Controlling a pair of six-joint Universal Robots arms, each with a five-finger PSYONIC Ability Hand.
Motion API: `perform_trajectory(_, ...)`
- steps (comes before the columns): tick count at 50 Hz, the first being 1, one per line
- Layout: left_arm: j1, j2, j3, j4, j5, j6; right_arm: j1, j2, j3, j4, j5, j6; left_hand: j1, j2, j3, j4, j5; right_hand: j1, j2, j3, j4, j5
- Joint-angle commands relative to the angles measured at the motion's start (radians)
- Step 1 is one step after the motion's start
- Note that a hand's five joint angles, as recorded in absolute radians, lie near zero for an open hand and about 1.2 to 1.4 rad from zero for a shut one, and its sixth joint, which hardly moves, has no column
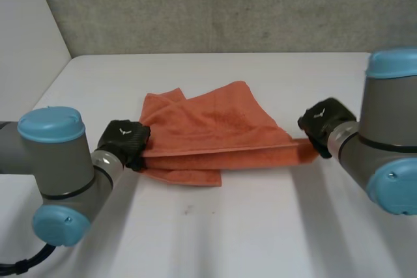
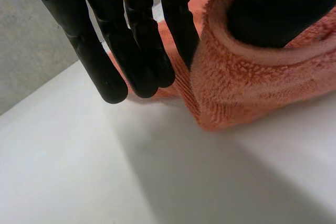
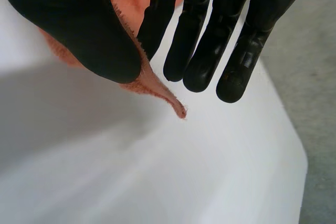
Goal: Fold the laundry
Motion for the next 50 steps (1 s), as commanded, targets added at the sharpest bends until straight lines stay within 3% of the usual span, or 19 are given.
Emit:
perform_trajectory(1,0.002,-0.081,0.186,0.005,-0.004,0.076,0.0,0.22,-0.333,-0.047,0.02,-0.078,0.266,0.21,0.214,0.21,0.26,0.423,0.221,0.215,0.208,0.238)
perform_trajectory(5,0.005,-0.12,0.455,0.025,-0.002,0.209,0.0,0.279,-0.53,-0.103,0.027,-0.076,0.266,0.21,0.214,0.21,0.26,0.423,0.221,0.215,0.208,0.238)
perform_trajectory(7,0.008,-0.1,0.603,0.145,-0.001,0.281,0.003,0.296,-0.777,-0.24,0.031,-0.04,0.266,0.21,0.214,0.21,0.26,0.423,0.221,0.215,0.208,0.238)
perform_trajectory(9,0.015,-0.071,0.64,0.241,-0.001,0.304,0.003,0.296,-0.842,-0.314,0.031,-0.012,0.266,0.21,0.214,0.21,0.26,0.423,0.221,0.215,0.208,0.238)
perform_trajectory(10,0.017,-0.048,0.649,0.295,0.001,0.309,-0.002,0.27,-0.866,-0.475,0.027,0.053,0.266,0.21,0.214,0.21,0.26,0.423,0.221,0.215,0.208,0.238)
perform_trajectory(13,0.02,0.058,0.635,0.504,0.019,0.303,-0.008,0.189,-0.817,-0.559,0.03,0.11,0.266,0.21,0.214,0.21,0.26,0.423,0.221,0.215,0.208,0.238)
perform_trajectory(15,0.021,0.072,0.623,0.499,0.019,0.301,-0.012,0.072,-0.671,-0.574,0.014,0.163,0.266,0.21,0.214,0.21,0.26,0.423,0.221,0.215,0.208,0.238)
perform_trajectory(18,0.026,0.113,0.522,0.391,0.025,0.278,-0.012,0.023,-0.588,-0.575,-0.004,0.181,0.266,0.21,0.214,0.21,0.26,0.423,0.221,0.215,0.208,0.238)
perform_trajectory(20,0.031,0.118,0.478,0.349,0.025,0.262,-0.009,-0.037,-0.389,-0.583,-0.06,0.198,0.266,0.21,0.214,0.21,0.26,0.423,0.221,0.215,0.208,0.238)
perform_trajectory(26,0.072,0.113,0.254,0.226,0.022,0.193,-0.014,-0.065,-0.144,-0.577,-0.122,0.192,0.266,0.21,0.214,0.21,0.26,0.423,0.221,0.215,0.208,0.238)
perform_trajectory(37,0.081,-0.063,0.031,0.212,0.025,0.189,-0.012,-0.017,0.108,-0.44,-0.127,0.191,0.266,0.21,0.214,0.21,0.26,0.423,0.221,0.215,0.208,0.238)
perform_trajectory(41,0.083,-0.097,0.012,0.206,0.024,0.188,-0.012,-0.014,0.128,-0.423,-0.124,0.191,0.123,0.067,0.071,0.067,0.117,0.423,0.221,0.215,0.208,0.238)
perform_trajectory(50,0.097,-0.06,-0.037,0.205,0.024,0.191,-0.019,-0.075,0.151,-0.371,-0.127,0.197,-0.646,-0.702,-0.698,-0.702,-0.652,0.423,0.221,0.215,0.208,0.238)
